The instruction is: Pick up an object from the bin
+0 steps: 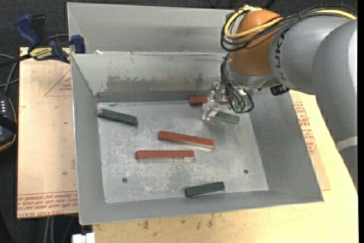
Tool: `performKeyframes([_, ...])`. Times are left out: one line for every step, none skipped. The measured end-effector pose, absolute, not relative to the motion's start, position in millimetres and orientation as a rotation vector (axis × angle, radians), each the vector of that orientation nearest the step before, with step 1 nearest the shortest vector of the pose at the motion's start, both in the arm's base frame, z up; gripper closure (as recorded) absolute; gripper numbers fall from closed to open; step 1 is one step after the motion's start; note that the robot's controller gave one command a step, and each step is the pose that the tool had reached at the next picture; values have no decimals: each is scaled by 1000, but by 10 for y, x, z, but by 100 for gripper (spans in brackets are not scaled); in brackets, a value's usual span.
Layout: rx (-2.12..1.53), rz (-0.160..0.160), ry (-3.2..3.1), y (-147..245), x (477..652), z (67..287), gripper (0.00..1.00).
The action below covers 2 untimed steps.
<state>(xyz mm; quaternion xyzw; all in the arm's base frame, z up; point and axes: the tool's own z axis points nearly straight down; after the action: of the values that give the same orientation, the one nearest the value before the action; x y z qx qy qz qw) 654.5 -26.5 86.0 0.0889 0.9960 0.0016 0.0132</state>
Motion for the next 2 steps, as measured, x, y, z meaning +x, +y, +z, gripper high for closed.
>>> performKeyframes([311, 1, 3127, -263, 6438, 1369, 100])
performKeyframes([377, 2, 3109, -315, 6467, 1744, 100])
